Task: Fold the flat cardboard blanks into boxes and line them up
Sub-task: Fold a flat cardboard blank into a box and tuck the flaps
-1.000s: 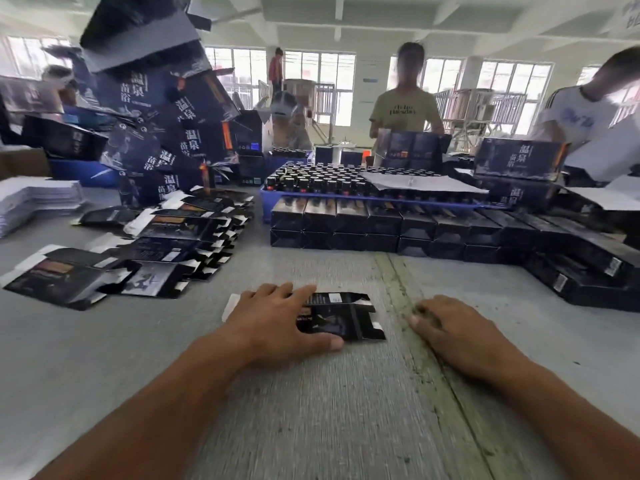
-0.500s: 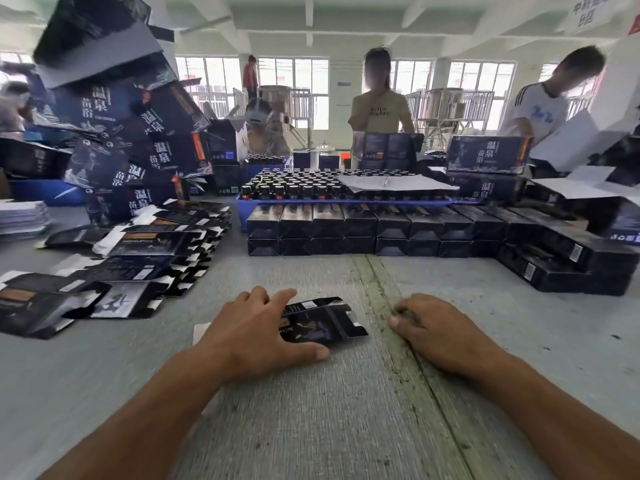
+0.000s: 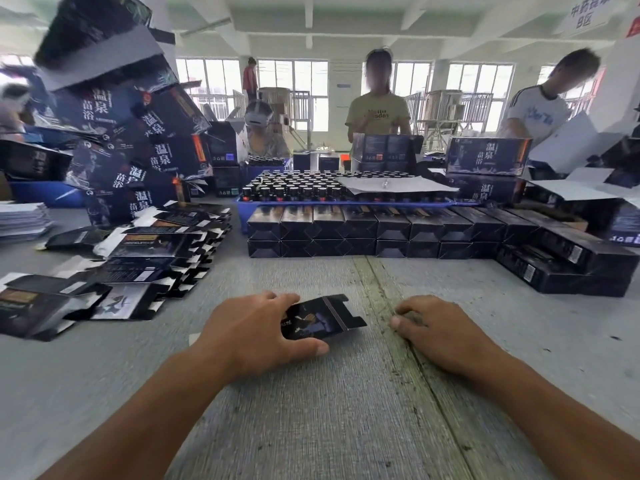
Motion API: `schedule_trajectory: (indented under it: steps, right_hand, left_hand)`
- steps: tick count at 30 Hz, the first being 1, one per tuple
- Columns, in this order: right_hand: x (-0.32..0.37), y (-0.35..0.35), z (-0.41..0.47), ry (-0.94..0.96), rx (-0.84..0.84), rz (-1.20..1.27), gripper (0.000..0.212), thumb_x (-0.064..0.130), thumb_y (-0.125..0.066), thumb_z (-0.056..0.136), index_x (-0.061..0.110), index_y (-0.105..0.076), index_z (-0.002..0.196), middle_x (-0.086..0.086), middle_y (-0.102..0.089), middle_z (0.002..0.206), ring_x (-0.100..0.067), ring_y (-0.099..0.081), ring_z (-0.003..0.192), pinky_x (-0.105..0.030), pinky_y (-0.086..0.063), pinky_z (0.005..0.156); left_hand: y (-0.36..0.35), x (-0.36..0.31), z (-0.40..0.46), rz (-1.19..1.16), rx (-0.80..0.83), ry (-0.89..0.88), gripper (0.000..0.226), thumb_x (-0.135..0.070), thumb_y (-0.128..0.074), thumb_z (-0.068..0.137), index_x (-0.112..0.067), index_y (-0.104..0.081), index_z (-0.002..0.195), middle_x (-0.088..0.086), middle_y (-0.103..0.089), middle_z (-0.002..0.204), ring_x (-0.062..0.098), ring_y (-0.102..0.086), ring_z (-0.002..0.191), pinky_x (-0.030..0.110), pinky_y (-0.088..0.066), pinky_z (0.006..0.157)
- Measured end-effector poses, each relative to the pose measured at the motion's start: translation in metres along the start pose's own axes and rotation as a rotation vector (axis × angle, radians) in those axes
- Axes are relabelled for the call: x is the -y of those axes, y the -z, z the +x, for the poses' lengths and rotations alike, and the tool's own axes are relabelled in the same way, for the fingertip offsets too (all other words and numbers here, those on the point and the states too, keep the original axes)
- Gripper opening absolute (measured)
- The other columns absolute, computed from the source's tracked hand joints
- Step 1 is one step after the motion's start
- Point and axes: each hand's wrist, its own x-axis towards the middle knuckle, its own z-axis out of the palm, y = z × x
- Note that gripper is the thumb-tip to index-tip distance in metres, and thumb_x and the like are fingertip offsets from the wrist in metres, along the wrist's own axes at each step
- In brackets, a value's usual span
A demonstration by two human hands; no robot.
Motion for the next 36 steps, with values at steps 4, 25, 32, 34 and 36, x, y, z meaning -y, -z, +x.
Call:
schedule_trajectory:
  steps: [4,25,32,34,36]
  right_hand:
    - [0.005,-0.002,-0.002,0.024,-0.071,0.158,0.024,0.037,-0.061,0.098,0.026,-0.067,0.118,0.015,-0.065,0.104,0.008,-0.056,0.09,-0.006,-0.036,0.068]
    - [0.028,0.012,-0.013,0.083,0.102,0.847,0.022,0.011,-0.063,0.097,0.021,-0.074,0.113,-0.001,-0.077,0.105,-0.019,-0.074,0.096,-0.035,-0.059,0.085]
    - [0.044,0.011,-0.019,0.211,-0.042,0.772,0.027,0.016,-0.064,0.097,0.037,-0.07,0.112,0.01,-0.077,0.1,-0.01,-0.074,0.089,-0.021,-0.057,0.068]
    - [0.046,0.011,-0.021,0.239,-0.073,0.755,0.031,0.015,-0.062,0.097,0.04,-0.067,0.114,0.012,-0.076,0.101,-0.008,-0.074,0.089,-0.021,-0.057,0.068]
    - [0.047,0.012,-0.023,0.261,-0.092,0.76,0.037,0.011,-0.06,0.099,0.042,-0.065,0.118,0.012,-0.076,0.103,-0.008,-0.074,0.092,-0.021,-0.059,0.072]
  left_hand:
    - [0.007,-0.002,-0.002,-0.004,-0.121,-0.048,0.114,-0.1,-0.028,0.056,-0.036,-0.03,0.15,-0.02,-0.055,0.125,0.003,-0.049,0.096,0.025,-0.042,0.079]
    - [0.003,-0.027,-0.019,-0.164,-0.406,-0.315,0.084,-0.075,-0.053,0.077,-0.03,-0.034,0.146,-0.016,-0.047,0.142,-0.001,-0.039,0.124,0.022,-0.024,0.107]
    - [0.006,-0.033,-0.022,-0.021,-0.47,-0.405,0.077,-0.055,-0.052,0.084,-0.042,-0.021,0.155,0.002,-0.04,0.151,0.02,-0.046,0.131,0.042,-0.041,0.108]
    - [0.008,-0.035,-0.022,0.031,-0.493,-0.428,0.072,-0.051,-0.049,0.086,-0.043,-0.026,0.153,0.006,-0.04,0.153,0.024,-0.048,0.13,0.042,-0.04,0.106]
    - [0.008,-0.036,-0.022,0.071,-0.496,-0.439,0.068,-0.048,-0.048,0.086,-0.043,-0.03,0.152,0.008,-0.041,0.151,0.027,-0.049,0.13,0.043,-0.039,0.107]
